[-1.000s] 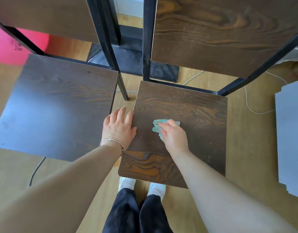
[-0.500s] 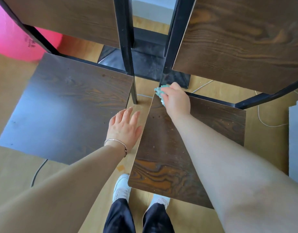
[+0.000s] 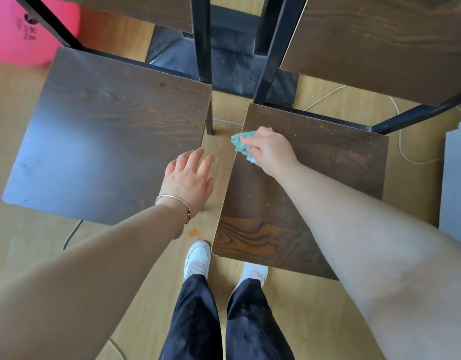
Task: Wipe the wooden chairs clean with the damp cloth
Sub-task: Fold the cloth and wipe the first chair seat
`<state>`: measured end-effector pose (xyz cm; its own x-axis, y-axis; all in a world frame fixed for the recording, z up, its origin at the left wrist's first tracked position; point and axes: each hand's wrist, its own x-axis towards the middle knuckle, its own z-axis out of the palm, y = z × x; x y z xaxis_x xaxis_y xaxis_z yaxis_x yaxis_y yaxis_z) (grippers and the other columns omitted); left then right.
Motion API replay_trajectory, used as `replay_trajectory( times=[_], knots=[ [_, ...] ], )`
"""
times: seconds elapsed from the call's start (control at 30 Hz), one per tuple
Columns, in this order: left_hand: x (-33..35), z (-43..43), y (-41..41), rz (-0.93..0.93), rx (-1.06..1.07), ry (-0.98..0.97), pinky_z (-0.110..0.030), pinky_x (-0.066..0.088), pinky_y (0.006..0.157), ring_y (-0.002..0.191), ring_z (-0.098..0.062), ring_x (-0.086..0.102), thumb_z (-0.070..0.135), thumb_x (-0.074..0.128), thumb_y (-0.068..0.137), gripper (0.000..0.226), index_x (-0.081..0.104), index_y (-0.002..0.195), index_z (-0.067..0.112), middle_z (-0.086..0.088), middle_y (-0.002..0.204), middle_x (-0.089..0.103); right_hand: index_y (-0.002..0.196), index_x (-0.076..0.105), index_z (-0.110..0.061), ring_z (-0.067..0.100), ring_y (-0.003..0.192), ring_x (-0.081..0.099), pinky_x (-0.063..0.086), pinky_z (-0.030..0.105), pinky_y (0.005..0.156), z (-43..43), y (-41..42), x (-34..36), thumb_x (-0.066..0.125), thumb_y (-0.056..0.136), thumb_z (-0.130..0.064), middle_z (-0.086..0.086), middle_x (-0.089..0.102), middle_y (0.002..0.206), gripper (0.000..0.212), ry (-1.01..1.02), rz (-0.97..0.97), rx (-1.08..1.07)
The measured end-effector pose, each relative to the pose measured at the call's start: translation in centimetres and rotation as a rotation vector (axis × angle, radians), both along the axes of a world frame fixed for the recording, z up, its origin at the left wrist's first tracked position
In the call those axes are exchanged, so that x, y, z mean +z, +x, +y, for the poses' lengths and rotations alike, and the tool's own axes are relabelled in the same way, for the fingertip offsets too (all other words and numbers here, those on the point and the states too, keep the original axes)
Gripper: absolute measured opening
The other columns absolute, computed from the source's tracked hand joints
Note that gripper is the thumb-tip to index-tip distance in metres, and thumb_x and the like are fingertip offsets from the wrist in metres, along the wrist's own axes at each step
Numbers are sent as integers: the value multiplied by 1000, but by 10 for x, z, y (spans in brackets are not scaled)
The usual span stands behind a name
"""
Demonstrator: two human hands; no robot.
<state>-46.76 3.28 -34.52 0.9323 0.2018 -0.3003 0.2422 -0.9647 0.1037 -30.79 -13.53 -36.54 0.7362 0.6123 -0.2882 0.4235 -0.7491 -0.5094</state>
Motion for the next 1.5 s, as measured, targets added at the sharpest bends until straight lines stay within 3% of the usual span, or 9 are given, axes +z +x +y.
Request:
replay_trajectory(
  times=[0.1,0.37,0.47,0.63,0.73,0.83,0.97,1.13,1.5],
  knots=[
    [4,-4,-8,0,-8,-2,-47,34,105,133,-30,33,40,42,96,50,34,142,24,-5,149,35,116,66,-19,12,88,53,35,14,62,-13,-35,0,54,98,-27,-9,50,98,23,7,10,100],
    [15,-20,-24,6,-65,-13,-46,32,104,134,-30,31,42,44,93,56,31,144,23,-6,151,31,109,69,-16,11,77,49,49,34,69,-50,-132,-1,49,97,-40,-8,49,88,33,44,147,120],
    [14,-26,-29,15,-74,-16,-46,33,104,133,-30,31,42,44,94,56,31,144,23,-6,151,31,113,68,-16,10,80,47,47,32,70,-63,-168,3,33,93,-47,-6,52,92,51,21,210,173],
    [16,-33,-36,40,-83,-15,-48,34,104,133,-32,32,40,46,94,53,32,142,22,-7,150,32,92,66,-22,8,67,48,42,25,62,-79,-217,1,54,89,-47,-10,53,76,29,-57,185,136],
    [18,-35,-38,56,-93,-16,-48,34,103,132,-33,33,39,46,94,52,33,142,21,-7,149,33,121,67,-15,22,87,58,44,28,67,-87,-233,9,63,90,-13,2,58,93,31,-30,258,265],
    [19,-37,-37,73,-97,-15,-49,34,103,132,-33,32,39,45,94,53,32,143,21,-7,149,32,133,59,-16,17,99,53,33,20,74,-92,-235,19,51,97,-7,0,52,104,37,-12,342,197],
    [22,-44,-26,91,-99,-20,-48,33,104,133,-32,31,39,45,94,54,33,143,20,-7,150,32,125,66,-19,0,77,50,38,9,72,-96,-212,40,56,95,-7,-9,55,98,34,187,361,-99],
    [25,-54,4,72,-105,-39,-46,34,103,133,-31,33,40,48,93,56,34,143,20,-7,150,34,119,70,-14,8,83,55,38,6,74,-91,-109,55,59,93,-6,-3,57,93,30,267,109,-308],
    [13,-64,93,-7,-121,-18,-43,31,108,135,-27,28,43,40,96,56,24,147,26,-2,153,26,129,63,-13,22,102,57,51,31,87,-59,81,17,47,101,-15,4,56,118,32,7,-56,-521]
  ],
)
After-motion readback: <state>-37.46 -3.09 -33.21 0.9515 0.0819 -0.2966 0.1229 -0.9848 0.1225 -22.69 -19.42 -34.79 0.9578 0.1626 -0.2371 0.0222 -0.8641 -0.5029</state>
